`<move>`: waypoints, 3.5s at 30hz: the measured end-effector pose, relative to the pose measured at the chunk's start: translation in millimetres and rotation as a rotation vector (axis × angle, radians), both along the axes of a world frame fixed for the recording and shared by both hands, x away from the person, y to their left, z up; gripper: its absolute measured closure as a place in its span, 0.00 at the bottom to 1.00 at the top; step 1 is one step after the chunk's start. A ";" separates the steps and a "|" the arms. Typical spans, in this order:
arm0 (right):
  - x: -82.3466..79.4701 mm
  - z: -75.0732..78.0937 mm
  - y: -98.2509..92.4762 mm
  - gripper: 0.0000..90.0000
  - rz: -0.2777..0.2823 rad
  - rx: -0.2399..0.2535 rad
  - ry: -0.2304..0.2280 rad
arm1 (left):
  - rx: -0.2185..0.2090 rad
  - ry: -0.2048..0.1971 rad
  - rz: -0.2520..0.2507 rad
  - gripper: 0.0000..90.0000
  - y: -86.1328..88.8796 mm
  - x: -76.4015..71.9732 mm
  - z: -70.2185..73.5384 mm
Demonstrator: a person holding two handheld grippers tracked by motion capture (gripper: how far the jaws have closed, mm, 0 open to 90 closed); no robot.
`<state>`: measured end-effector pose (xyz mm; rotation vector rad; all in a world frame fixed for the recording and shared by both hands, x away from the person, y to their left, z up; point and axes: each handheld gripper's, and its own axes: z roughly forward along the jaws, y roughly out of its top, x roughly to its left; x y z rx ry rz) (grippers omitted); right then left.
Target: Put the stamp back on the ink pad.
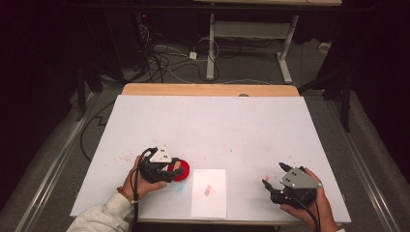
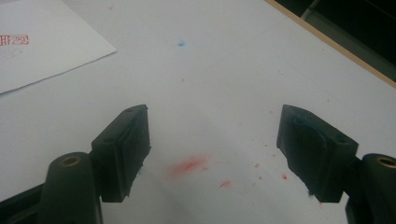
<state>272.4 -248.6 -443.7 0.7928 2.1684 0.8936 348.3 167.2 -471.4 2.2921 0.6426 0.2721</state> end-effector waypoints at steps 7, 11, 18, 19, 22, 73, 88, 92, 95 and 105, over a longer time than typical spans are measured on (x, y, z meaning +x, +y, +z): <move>0.4 -1.6 1.6 0.29 0.000 -0.017 0.011 | 0.000 -0.002 -0.001 0.60 -1.6 -0.4 -1.8; 0.5 -2.3 2.5 0.29 0.005 -0.021 0.016 | 0.004 -0.004 -0.002 0.60 -1.7 -0.6 -2.3; 0.3 -2.7 2.6 0.29 0.006 -0.029 0.013 | 0.010 -0.016 0.005 0.59 -1.8 -2.1 -1.8; 0.3 -2.9 2.7 0.29 0.006 -0.031 0.014 | 0.012 -0.018 0.005 0.59 -1.6 -2.3 -1.2; -0.4 -2.1 2.9 0.29 -0.001 -0.033 0.000 | 0.008 -0.016 0.013 0.58 -0.5 -2.3 -0.7; -2.7 1.5 -0.9 0.29 0.008 0.028 -0.023 | -0.041 -0.279 0.043 0.21 -9.0 -19.8 36.2; -7.5 5.8 -6.2 0.29 -0.017 0.042 -0.060 | 0.004 -0.339 0.066 0.21 6.5 -29.1 48.2; -8.7 6.6 -5.4 0.29 -0.017 0.039 -0.067 | 0.028 -0.347 0.064 0.21 9.9 -32.4 47.1; -9.7 7.3 -5.0 0.29 -0.019 0.037 -0.074 | 0.052 -0.355 0.059 0.21 12.4 -35.0 46.0; -11.3 8.6 -4.5 0.29 -0.023 0.040 -0.089 | 0.082 -0.375 0.079 0.20 25.1 -44.0 41.3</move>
